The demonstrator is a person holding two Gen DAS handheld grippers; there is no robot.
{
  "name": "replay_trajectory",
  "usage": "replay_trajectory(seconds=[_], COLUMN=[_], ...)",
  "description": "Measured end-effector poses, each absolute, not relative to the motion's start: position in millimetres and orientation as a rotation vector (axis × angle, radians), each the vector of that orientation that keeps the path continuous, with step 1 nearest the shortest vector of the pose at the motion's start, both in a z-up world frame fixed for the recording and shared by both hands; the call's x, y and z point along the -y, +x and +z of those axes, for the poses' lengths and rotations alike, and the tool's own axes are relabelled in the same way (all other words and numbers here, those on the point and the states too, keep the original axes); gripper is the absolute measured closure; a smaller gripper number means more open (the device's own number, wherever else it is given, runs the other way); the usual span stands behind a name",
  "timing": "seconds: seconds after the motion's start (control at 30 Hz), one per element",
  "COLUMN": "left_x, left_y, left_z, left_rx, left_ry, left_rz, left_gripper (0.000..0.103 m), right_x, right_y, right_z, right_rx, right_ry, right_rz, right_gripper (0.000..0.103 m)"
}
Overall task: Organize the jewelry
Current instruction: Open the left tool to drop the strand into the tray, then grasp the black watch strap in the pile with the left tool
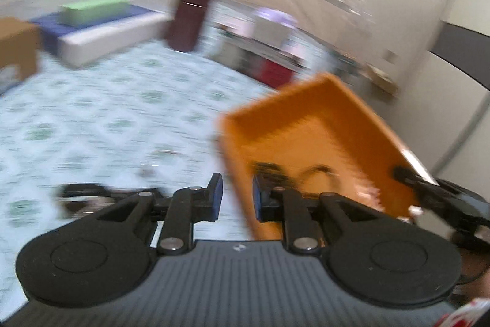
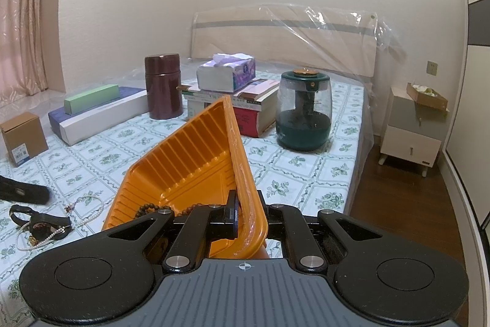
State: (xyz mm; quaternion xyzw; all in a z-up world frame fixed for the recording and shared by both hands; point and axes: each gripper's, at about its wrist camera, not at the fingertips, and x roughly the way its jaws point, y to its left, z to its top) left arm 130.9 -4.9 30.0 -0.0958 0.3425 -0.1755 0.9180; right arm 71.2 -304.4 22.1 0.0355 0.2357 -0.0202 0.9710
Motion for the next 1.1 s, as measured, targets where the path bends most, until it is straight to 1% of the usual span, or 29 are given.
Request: replay_trajectory(seconds=[0.1,0.23,0.4,0.67,0.8,1.1], left_x=[-25,-62,-83,-81,-79,-65], left_y=[128,127,123,127,136,156], left_z=[28,20,6,-17,-22,-35], left_rx=[-0.684,-0.69,-0.702,-0.733,-0.729,-0.732], left_ry=[-0.126,-0.124,-0.111,-0.045,0.015,0.218], left_rz=[-0.22,-0.116,-0.051,-0.045,-0.034,-0.147], left_gripper=[0.084,0.083,0.083,0.082,0.076,0.076], right_x=[305,304,305,305,305,306], right_y=[72,73,73,74,74,74], right_z=[22,22,21,21,21,20], right_rx=[-0.476,-0.477,-0.477,-0.48,-0.48,-0.479], right_ry=[0.072,0.071,0.067,0.064,0.062,0.062], right_rz=[-0.043,-0.043,-0.043,-0.046,-0.045,-0.047], right_gripper=[0.094,0.094,0.095,0.095,0.095,0.095])
